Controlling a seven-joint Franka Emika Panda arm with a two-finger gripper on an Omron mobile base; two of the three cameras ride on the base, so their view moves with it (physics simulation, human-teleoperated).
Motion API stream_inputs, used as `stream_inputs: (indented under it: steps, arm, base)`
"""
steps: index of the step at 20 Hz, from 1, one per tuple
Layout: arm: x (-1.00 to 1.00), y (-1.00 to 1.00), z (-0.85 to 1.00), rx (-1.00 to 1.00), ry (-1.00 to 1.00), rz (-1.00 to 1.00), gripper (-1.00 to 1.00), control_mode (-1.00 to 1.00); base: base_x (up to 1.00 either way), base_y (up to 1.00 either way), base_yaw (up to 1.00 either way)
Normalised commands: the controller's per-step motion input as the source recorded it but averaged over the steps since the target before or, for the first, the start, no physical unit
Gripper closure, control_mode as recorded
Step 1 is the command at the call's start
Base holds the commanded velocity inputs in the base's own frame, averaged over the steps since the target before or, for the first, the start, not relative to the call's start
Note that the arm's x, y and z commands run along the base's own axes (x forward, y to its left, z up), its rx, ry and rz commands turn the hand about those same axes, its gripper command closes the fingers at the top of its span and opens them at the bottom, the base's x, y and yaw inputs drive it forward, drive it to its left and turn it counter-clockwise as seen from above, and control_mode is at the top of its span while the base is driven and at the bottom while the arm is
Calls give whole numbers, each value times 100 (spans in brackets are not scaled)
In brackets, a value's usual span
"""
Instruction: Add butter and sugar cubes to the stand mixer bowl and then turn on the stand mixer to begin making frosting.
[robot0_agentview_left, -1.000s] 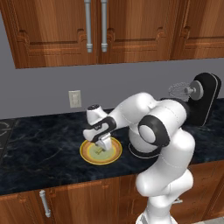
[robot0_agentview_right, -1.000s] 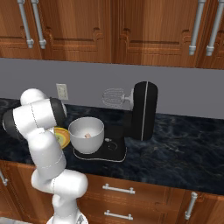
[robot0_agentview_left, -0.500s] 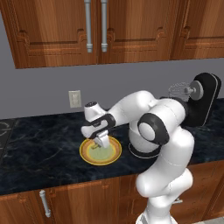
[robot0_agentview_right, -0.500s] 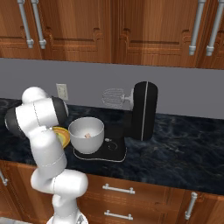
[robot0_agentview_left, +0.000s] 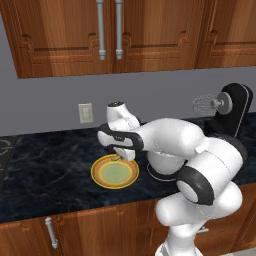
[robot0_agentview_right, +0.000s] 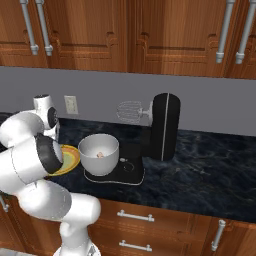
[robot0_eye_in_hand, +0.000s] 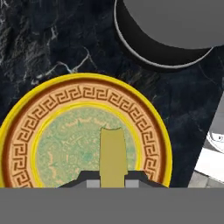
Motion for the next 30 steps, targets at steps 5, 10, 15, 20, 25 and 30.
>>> stream_inputs:
  steps: [5,10,15,20,25,30]
  arm:
    - [-46,-49,57,0,-7,-5,100,-100]
    - [-36,-32,70,0,-5,-7,100,-100]
    - [-12,-40,57,0,-3,-8,100,-100]
    - [1,-60,35,0,0,-9,100,-100]
    - [13,-58,4,0,0,-9,100,-100]
    - [34,-37,-3,0,0,-8,100,-100]
  base:
    - [0,0,0]
    - [0,0,0]
    - [0,0,0]
    - [0,0,0]
    - [0,0,0]
    - [0,0,0]
